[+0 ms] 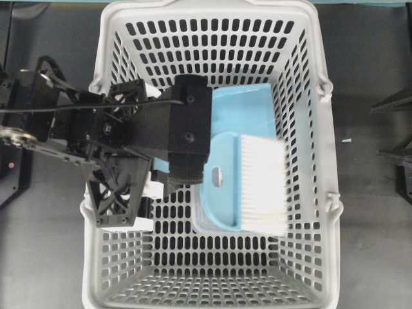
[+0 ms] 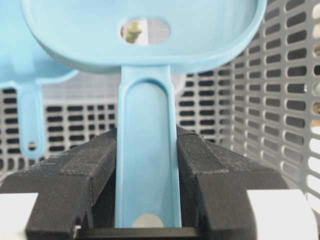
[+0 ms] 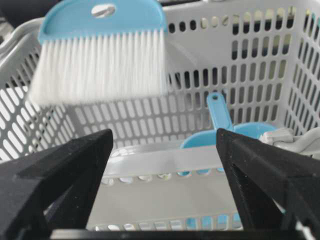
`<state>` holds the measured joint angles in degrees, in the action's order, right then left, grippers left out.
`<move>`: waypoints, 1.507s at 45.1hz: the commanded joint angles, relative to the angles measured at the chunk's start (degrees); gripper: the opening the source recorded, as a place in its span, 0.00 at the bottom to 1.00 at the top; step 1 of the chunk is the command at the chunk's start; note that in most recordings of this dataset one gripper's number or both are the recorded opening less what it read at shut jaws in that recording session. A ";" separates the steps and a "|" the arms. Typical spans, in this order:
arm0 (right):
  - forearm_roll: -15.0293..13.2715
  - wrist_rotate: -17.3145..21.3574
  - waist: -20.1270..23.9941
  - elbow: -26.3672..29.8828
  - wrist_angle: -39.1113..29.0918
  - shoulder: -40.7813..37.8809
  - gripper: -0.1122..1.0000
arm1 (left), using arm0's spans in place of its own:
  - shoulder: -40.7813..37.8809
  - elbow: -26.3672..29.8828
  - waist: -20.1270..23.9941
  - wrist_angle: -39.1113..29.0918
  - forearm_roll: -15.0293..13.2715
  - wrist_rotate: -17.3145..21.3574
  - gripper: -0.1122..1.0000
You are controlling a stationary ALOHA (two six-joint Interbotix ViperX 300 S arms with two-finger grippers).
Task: Pick up the hand brush from the shopping basket with the left arm.
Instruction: 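Lift the held brush upward with the left gripper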
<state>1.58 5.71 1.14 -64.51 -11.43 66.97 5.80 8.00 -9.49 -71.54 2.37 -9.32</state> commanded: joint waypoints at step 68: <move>0.26 0.09 0.18 0.18 0.18 0.18 0.81 | -3.08 0.62 0.26 7.29 0.18 1.23 0.34</move>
<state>1.58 5.71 1.23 -64.78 -11.43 67.41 2.20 8.00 -8.96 -64.69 2.37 -8.26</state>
